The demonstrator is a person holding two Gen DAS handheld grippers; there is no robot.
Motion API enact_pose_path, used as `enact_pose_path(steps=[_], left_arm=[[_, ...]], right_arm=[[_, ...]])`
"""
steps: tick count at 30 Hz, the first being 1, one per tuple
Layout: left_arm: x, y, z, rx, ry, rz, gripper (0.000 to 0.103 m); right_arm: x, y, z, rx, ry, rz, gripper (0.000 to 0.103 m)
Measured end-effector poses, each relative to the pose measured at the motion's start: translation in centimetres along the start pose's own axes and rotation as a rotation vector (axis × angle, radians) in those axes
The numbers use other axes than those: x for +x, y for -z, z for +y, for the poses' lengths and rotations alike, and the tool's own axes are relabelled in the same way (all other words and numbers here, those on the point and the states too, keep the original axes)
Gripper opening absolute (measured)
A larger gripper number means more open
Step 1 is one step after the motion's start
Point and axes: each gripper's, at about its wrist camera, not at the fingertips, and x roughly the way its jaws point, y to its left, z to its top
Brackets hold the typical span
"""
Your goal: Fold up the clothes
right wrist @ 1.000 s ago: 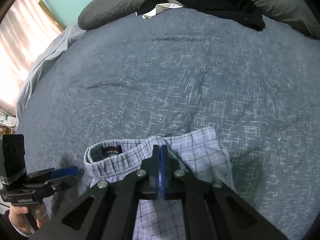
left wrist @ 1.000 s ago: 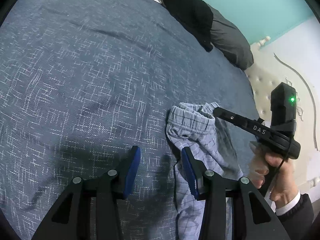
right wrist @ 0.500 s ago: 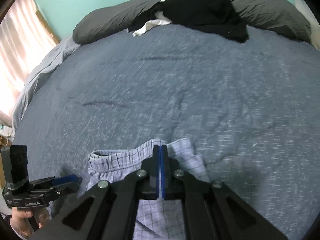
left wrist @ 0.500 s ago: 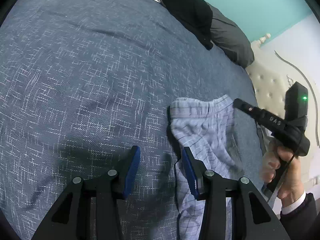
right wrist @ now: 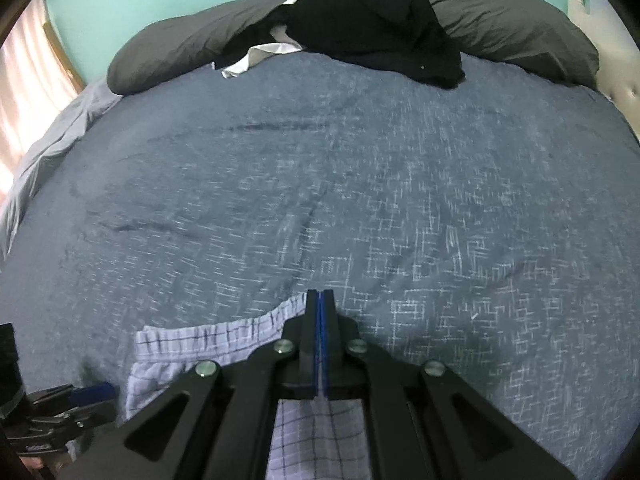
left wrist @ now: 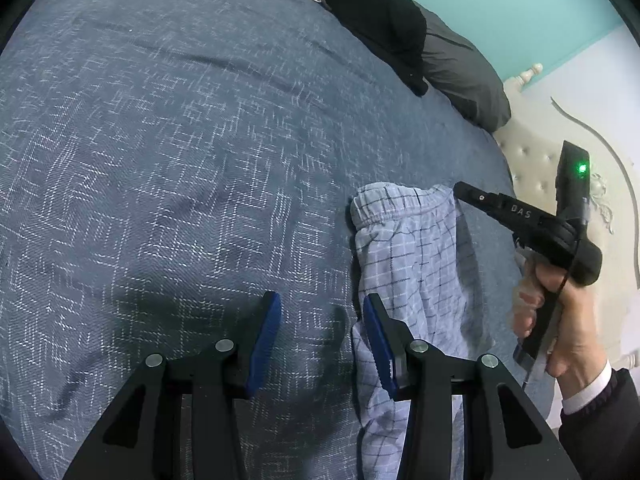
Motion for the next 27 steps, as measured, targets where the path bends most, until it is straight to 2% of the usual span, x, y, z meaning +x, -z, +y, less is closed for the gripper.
enact_pose_path(steps=[3, 9, 17, 19, 21, 27], left_arm=[[0.1, 0.0, 0.0, 0.001, -0.005, 0.001, 0.047], [0.1, 0.3, -0.2, 0.01, -0.013, 0.005, 0.047], [0.3, 0.1, -0.4, 0.012, -0.014, 0.005, 0.047], [0.3, 0.0, -0.4, 0.009, -0.014, 0.007, 0.047], [0.3, 0.0, -0.5, 0.01, -0.012, 0.006, 0.047], [0.1, 0.1, -0.6, 0.016, -0.011, 0.004, 0.047]], right_arm=[[0.4, 0.3, -0.4, 0.007, 0.023, 0.004, 0.0], [0.6, 0.4, -0.6, 0.001, 0.003, 0.014, 0.0], [-1.8, 0.5, -3.0, 0.129, -0.061, -0.003, 0.002], [-2.8, 1.0, -3.5, 0.139, -0.083, -0.001, 0.008], [-3.7, 1.8, -3.9, 0.138, -0.105, 0.005, 0.022], [-4.8, 4.3, -4.0, 0.075, -0.121, 0.044, 0.022]])
